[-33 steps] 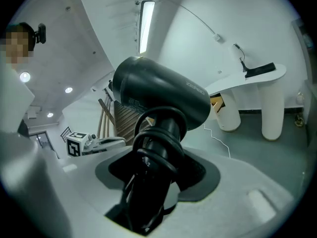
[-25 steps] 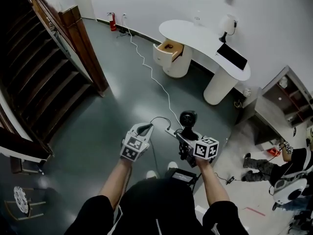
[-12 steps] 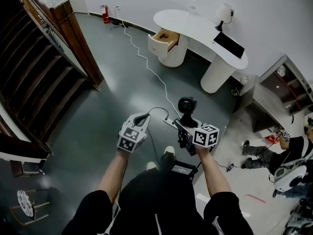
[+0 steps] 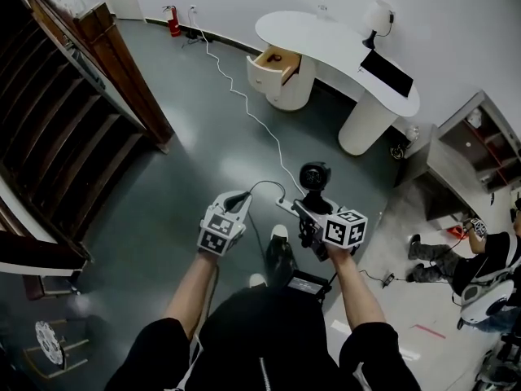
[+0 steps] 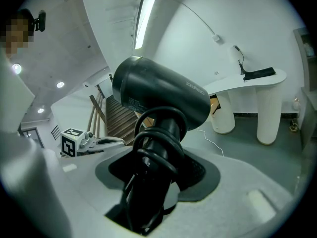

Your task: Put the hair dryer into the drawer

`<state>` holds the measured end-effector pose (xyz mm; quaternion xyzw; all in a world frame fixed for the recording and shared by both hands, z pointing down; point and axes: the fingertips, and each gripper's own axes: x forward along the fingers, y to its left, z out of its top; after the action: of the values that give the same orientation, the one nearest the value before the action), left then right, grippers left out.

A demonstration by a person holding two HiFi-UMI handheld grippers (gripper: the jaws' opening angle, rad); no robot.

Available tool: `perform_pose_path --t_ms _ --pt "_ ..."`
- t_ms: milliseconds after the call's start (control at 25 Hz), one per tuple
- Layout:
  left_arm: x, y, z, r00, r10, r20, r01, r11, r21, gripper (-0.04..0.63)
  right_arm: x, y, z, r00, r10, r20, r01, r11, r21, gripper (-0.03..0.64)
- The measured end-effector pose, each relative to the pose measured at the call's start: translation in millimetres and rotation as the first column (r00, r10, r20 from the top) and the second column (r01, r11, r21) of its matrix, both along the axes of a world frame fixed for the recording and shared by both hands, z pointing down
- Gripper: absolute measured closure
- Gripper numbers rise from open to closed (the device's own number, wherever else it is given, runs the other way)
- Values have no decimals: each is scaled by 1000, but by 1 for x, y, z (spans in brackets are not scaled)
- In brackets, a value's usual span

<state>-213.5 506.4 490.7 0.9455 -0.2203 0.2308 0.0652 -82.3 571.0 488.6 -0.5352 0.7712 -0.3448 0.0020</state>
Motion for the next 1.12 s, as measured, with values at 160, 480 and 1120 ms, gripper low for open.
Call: perform_pose_path --t_ms 160,480,1120 --pt "8 -25 -1 1000 -12 1 12 1000 -5 580 10 -25 1 1000 -9 -5 9 1000 -7 382" --pt "32 -84 -7 999 -43 12 43 999 -12 580 46 -85 -3 1000 -18 -5 18 1000 -16 382" --pt "110 -198 -18 995 -100 19 100 995 -14 580 124 -197 -2 995 -96 -15 96 995 -31 382"
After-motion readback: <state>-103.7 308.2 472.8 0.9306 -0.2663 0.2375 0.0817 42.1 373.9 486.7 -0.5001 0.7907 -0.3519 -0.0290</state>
